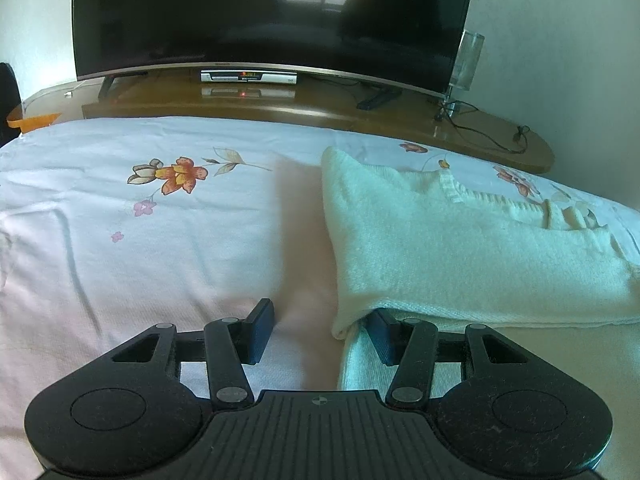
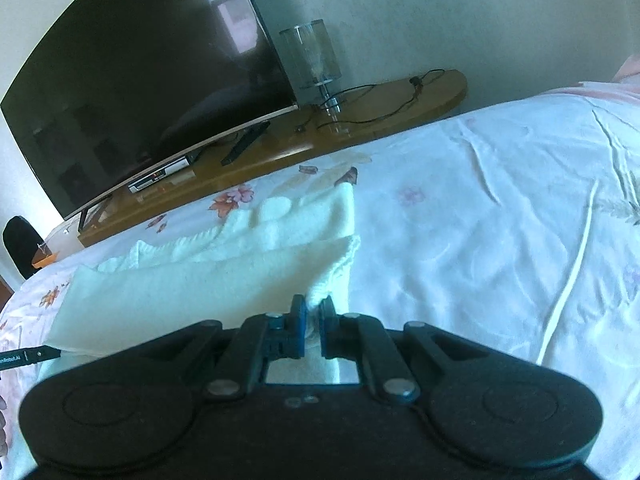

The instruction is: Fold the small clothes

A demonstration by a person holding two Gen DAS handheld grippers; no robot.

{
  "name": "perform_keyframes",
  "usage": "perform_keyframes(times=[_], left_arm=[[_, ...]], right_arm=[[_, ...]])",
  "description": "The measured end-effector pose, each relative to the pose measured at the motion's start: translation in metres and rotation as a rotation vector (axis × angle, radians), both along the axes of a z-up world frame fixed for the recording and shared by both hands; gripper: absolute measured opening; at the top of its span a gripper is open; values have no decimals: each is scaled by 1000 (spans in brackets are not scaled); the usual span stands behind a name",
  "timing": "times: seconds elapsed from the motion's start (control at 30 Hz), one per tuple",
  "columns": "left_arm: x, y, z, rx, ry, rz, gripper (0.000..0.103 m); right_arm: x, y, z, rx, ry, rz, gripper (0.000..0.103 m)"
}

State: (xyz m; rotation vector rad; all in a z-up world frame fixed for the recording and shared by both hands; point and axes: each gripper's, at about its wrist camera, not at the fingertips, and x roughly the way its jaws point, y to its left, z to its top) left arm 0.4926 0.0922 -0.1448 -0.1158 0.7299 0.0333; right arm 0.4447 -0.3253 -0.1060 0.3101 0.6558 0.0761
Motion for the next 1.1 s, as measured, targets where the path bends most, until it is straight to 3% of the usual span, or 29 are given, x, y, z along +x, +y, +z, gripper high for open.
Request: perform_keyframes(times=[0.43, 0.47, 0.5, 0.53, 0.63, 0.83, 0.97, 1.03, 1.1], left_arm=[[-8, 5, 1, 17, 7, -15, 52], [-11, 8, 3, 18, 13, -13, 52], [-17, 12, 6, 21, 14, -1, 60], [-25, 17, 10, 29, -6, 21, 65], [-37, 21, 26, 44, -95, 29, 65], [8, -24, 34, 46, -134, -112, 65], [34, -31, 27, 60, -113, -117, 65], [36, -27, 26, 98, -108, -83, 65], [36, -13, 27, 79, -128, -48, 65]], right_arm=[[2, -5, -8, -20, 29, 12, 7], [2, -6, -7, -20, 31, 21, 9], [-1, -8, -4, -16, 22, 20, 22], [-5, -9, 1, -21, 0, 5, 24], [-20, -14, 19, -36, -77, 14, 19], [7, 4, 16, -120, -66, 41, 20], [24, 6, 14, -157, -63, 22, 23], [24, -5, 14, -119, -62, -5, 24], [23, -12, 12, -101, -50, -18, 24]])
